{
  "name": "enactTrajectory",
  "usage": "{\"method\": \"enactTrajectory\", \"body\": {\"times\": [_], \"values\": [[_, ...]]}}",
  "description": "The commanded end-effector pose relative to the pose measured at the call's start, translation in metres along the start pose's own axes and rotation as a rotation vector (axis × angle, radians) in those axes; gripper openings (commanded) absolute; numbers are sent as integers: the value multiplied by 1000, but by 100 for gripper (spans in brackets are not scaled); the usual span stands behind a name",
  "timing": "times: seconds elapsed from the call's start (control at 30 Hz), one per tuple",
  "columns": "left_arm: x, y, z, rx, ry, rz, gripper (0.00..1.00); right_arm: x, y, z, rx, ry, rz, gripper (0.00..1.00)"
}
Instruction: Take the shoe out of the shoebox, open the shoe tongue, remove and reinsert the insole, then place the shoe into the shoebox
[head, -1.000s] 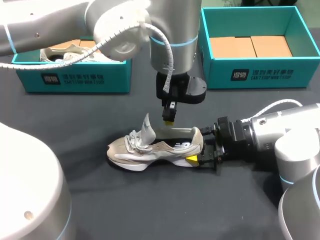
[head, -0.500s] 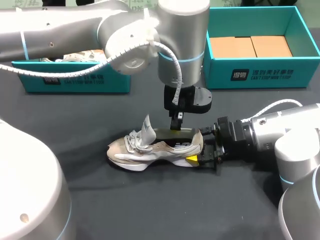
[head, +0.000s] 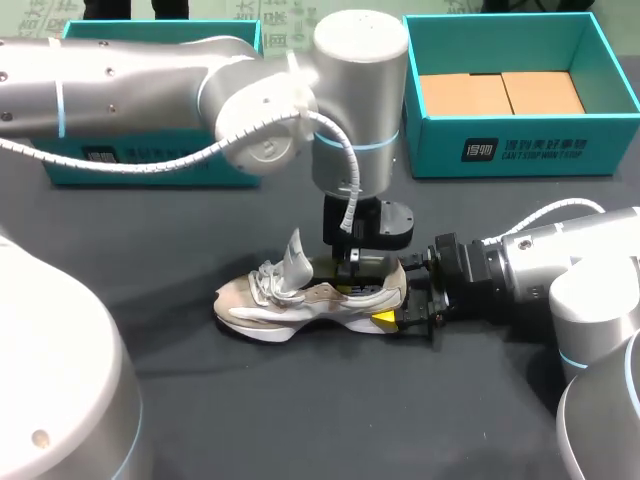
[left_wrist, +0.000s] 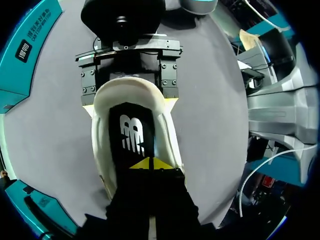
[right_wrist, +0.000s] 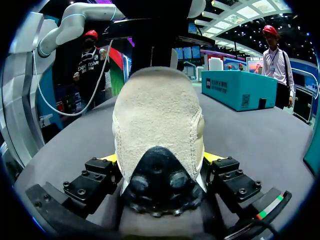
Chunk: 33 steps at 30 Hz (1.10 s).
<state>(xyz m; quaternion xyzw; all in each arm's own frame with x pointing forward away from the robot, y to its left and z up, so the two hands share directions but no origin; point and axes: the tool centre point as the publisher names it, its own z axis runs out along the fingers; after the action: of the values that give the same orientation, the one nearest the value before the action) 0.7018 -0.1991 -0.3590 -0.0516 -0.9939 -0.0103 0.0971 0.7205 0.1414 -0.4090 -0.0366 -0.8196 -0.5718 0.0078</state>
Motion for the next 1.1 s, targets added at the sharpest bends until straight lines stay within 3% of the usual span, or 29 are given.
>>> {"method": "enactTrajectory", "body": {"times": [0.03,0.7,0.77,0.8,0.97,1.1], "values": [[0,-3,12,-10,1,-30,0,0,0,2,4,0,0,0],[7,12,37,-16,-2,-46,0,0,0,2,4,0,0,0],[7,12,39,-13,-9,-40,21,0,0,2,4,0,0,0],[7,11,41,-11,-18,-37,25,0,0,2,4,0,0,0],[7,9,46,-13,-54,-36,40,0,0,2,4,0,0,0],[5,7,51,-15,-82,-42,43,0,0,2,4,0,0,0]]}}
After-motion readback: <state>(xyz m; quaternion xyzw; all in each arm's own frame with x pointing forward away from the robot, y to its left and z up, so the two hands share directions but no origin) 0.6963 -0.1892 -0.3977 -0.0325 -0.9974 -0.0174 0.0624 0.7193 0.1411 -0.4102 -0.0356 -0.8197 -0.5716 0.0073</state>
